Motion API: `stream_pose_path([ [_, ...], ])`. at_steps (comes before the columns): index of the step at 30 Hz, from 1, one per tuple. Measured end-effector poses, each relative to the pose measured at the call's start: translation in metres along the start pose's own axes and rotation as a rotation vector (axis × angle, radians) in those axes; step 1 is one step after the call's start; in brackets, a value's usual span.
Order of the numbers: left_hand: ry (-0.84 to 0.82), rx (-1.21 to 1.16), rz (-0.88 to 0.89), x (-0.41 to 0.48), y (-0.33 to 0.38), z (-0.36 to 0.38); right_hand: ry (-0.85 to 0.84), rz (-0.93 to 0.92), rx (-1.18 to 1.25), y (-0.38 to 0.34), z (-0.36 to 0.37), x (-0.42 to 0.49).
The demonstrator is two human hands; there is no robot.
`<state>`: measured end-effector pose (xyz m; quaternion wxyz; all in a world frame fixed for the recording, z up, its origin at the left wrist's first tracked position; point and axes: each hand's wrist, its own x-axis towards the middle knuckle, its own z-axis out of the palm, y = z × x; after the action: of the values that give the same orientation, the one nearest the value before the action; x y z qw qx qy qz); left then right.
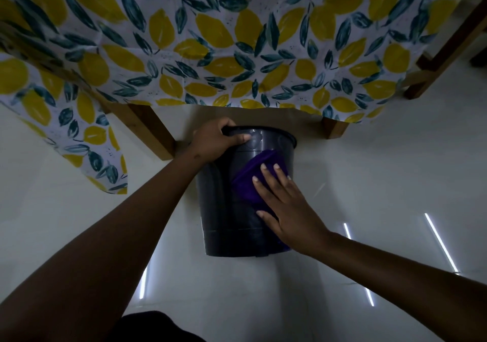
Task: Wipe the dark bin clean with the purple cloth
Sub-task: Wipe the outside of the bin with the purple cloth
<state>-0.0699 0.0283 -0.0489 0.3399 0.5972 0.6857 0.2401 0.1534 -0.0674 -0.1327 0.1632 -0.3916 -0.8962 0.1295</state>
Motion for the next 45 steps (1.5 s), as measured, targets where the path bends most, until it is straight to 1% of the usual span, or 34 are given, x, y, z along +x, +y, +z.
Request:
stream_pose_path([
  [2, -0.005, -0.031, 0.003, -0.001, 0.0, -0.001, 0.033, 0.055, 0.095, 0.006, -0.002, 0.003],
  [4, -0.003, -0.057, -0.003, -0.001, -0.001, 0.0, 0.067, 0.173, 0.228, 0.017, -0.004, 0.007],
  [6, 0.01, -0.056, -0.007, -0.002, -0.002, 0.0, 0.065, 0.233, 0.262, 0.021, -0.004, 0.003],
  [8, 0.019, -0.061, -0.01, -0.002, -0.005, 0.0, 0.035, 0.169, 0.125, 0.014, 0.0, -0.007],
  [10, 0.016, -0.065, -0.009, -0.002, -0.008, -0.001, -0.009, -0.003, -0.069, -0.001, 0.005, -0.021],
  [12, 0.016, -0.077, -0.003, -0.002, -0.008, 0.0, -0.066, -0.185, -0.128, -0.011, 0.005, -0.03],
  [14, -0.002, -0.086, 0.007, 0.0, -0.006, 0.001, -0.135, -0.309, -0.174, -0.013, -0.001, -0.028],
  [15, -0.017, -0.09, 0.011, 0.001, -0.005, 0.002, -0.143, -0.328, -0.179, -0.013, -0.002, -0.024],
  [16, -0.029, -0.094, 0.012, 0.002, -0.004, 0.003, -0.13, -0.304, -0.153, -0.01, -0.001, -0.018],
  [19, -0.015, -0.102, 0.015, 0.002, -0.004, 0.004, -0.071, -0.09, -0.034, -0.004, -0.003, 0.001],
  [21, 0.002, -0.117, 0.009, 0.002, -0.005, 0.004, -0.052, -0.044, -0.059, -0.001, -0.002, 0.002],
  [23, 0.005, -0.123, 0.005, 0.002, -0.007, 0.004, -0.066, -0.113, -0.113, -0.007, 0.0, -0.008],
  [27, 0.002, -0.148, 0.018, 0.002, -0.013, 0.002, -0.139, -0.374, -0.135, -0.025, 0.006, -0.03],
  [29, -0.004, -0.178, 0.024, 0.002, -0.013, 0.002, -0.116, -0.421, -0.12, -0.023, 0.005, -0.027],
  [30, -0.006, -0.192, 0.028, 0.002, -0.013, 0.001, -0.101, -0.392, -0.09, -0.02, 0.005, -0.023],
  [31, -0.007, -0.202, 0.031, 0.001, -0.012, 0.001, -0.077, -0.324, -0.045, -0.015, 0.005, -0.018],
  [33, -0.004, -0.213, 0.037, 0.001, -0.011, 0.001, 0.03, -0.115, 0.095, -0.006, 0.005, -0.009],
  [35, 0.0, -0.217, 0.04, 0.001, -0.01, 0.002, 0.147, 0.1, 0.3, 0.002, 0.001, -0.002],
  [36, 0.005, -0.221, 0.034, 0.001, -0.011, 0.003, 0.179, 0.187, 0.389, 0.005, 0.0, 0.0],
  [37, 0.013, -0.22, 0.024, 0.001, -0.012, 0.003, 0.194, 0.239, 0.437, 0.005, -0.001, 0.0],
  [38, 0.022, -0.217, 0.02, 0.001, -0.013, 0.003, 0.197, 0.25, 0.441, 0.004, -0.001, -0.001],
  [40, 0.04, -0.213, 0.017, 0.001, -0.013, 0.004, 0.176, 0.161, 0.345, -0.001, 0.004, -0.009],
  [43, 0.075, -0.196, 0.012, 0.0, -0.014, 0.004, 0.003, -0.074, 0.102, -0.01, 0.012, -0.021],
  [45, 0.07, -0.132, 0.037, 0.0, -0.012, 0.001, -0.047, -0.137, 0.064, -0.008, 0.012, -0.021],
])
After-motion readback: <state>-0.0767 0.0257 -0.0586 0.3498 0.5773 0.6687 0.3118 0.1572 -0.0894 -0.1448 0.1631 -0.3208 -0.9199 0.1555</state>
